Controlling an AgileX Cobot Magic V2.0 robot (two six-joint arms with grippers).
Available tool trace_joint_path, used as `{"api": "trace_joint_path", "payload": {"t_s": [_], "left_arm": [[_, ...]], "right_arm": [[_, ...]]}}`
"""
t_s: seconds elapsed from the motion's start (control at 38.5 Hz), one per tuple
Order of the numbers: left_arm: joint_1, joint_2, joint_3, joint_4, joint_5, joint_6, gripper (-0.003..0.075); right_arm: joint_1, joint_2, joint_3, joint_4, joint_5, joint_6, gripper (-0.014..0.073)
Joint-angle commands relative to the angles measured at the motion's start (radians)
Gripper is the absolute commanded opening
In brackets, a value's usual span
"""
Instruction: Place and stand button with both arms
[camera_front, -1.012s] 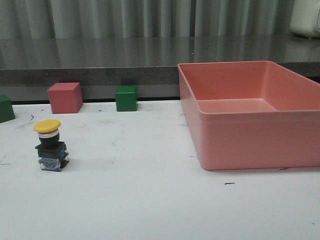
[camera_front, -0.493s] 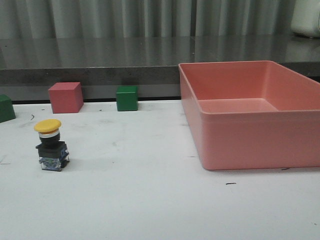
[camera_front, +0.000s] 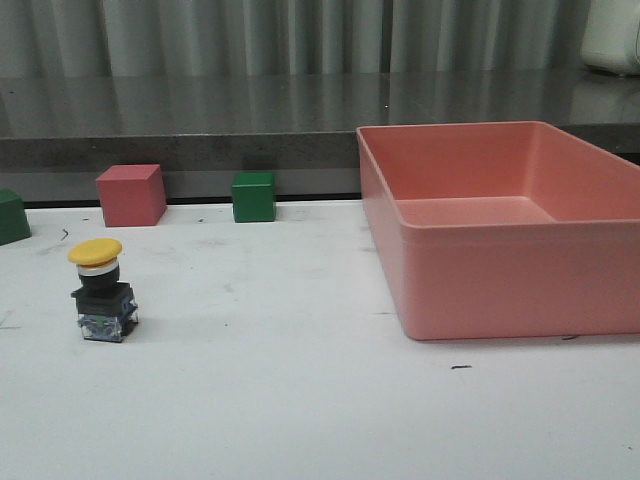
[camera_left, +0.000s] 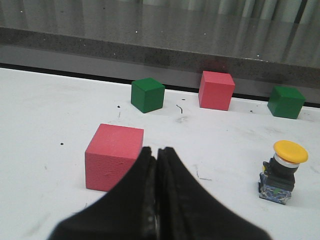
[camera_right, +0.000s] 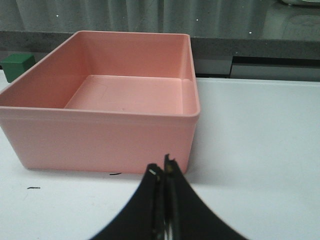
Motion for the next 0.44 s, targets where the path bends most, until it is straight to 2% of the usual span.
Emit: {"api": "trace_joint_path", "payload": {"t_s": [0.0, 0.42], "left_arm": [[0.000, -0.024, 0.009, -0.012, -0.077, -0.010, -0.0020], [0.000, -0.024, 0.009, -0.012, -0.077, -0.010, -0.0020]], "right_arm": [[-0.006, -0.019, -0.003, 0.001, -0.071, -0.008, -0.0070], [-0.006, -0.019, -0.003, 0.001, -0.071, -0.008, -0.0070]]}}
